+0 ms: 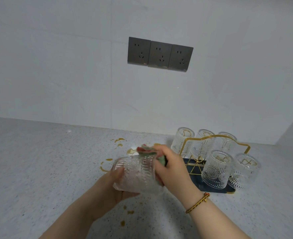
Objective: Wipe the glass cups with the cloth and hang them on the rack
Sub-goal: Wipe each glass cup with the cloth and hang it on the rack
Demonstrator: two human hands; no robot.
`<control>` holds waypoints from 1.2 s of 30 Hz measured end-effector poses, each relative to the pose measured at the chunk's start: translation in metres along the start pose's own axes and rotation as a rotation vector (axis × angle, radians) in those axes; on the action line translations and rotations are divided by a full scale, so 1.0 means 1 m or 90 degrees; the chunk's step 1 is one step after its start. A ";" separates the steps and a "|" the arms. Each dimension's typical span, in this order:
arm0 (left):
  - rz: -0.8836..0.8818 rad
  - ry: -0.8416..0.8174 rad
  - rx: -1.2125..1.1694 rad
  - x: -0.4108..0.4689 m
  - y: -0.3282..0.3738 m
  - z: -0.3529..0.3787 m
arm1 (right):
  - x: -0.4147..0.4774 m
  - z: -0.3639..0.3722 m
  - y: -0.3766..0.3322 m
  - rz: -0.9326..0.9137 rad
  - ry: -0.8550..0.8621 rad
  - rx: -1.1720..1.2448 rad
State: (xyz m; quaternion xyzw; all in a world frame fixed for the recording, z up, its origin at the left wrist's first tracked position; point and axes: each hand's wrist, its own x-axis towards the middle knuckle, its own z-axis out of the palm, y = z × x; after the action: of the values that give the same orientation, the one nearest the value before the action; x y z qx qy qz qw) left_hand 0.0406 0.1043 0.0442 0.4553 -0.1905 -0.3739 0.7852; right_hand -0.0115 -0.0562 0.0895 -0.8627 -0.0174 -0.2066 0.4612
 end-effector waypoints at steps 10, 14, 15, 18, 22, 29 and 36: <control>-0.150 0.054 0.009 0.003 -0.002 0.006 | -0.001 0.000 0.000 -0.233 0.007 -0.213; -0.061 0.119 0.019 0.002 -0.006 0.015 | -0.011 0.000 0.007 -0.110 0.032 -0.122; -0.021 0.130 0.029 0.001 -0.005 0.017 | -0.014 -0.001 0.006 -0.043 0.038 -0.057; 0.040 0.161 0.094 0.003 -0.001 0.020 | -0.018 -0.005 0.011 0.137 0.073 0.128; 0.099 0.210 0.198 0.007 0.009 0.028 | -0.026 -0.010 0.019 0.250 0.122 0.407; 0.174 0.291 0.418 0.035 0.033 0.052 | -0.049 -0.042 0.043 0.343 0.299 0.749; 0.214 0.209 0.644 0.095 0.030 0.101 | -0.076 -0.066 0.064 0.342 0.317 0.846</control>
State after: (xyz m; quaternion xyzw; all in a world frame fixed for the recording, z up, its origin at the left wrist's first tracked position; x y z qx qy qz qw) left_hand 0.0499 -0.0172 0.1180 0.7910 -0.2918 -0.0294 0.5369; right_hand -0.0894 -0.1331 0.0429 -0.3059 0.1773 -0.2220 0.9086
